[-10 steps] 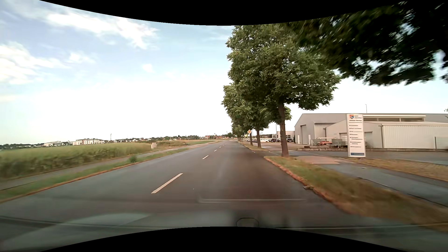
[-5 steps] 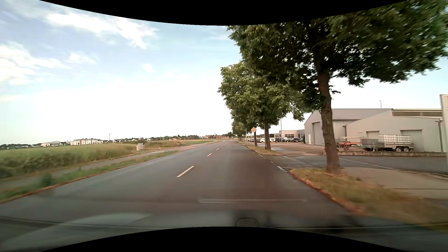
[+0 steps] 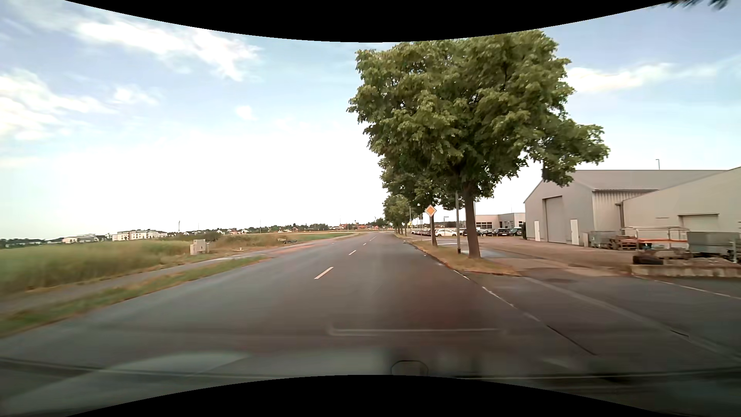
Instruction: Follow the waypoints while adhering to traffic rules and regulations
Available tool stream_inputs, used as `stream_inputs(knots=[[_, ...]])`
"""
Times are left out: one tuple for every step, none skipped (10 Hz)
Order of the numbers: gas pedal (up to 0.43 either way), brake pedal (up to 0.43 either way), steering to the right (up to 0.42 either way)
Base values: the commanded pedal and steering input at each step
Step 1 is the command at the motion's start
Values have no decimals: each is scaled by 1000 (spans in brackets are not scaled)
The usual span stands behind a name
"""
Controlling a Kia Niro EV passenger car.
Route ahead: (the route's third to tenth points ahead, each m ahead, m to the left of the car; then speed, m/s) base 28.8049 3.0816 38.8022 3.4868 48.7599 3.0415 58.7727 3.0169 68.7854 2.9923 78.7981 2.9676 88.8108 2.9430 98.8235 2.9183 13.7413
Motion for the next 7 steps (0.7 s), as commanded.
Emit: stream_inputs(knots=[[157,0,-3],[157,0,-3],[157,0,-3],[157,0,-3],[157,0,-3],[157,0,-3],[157,0,-3]])
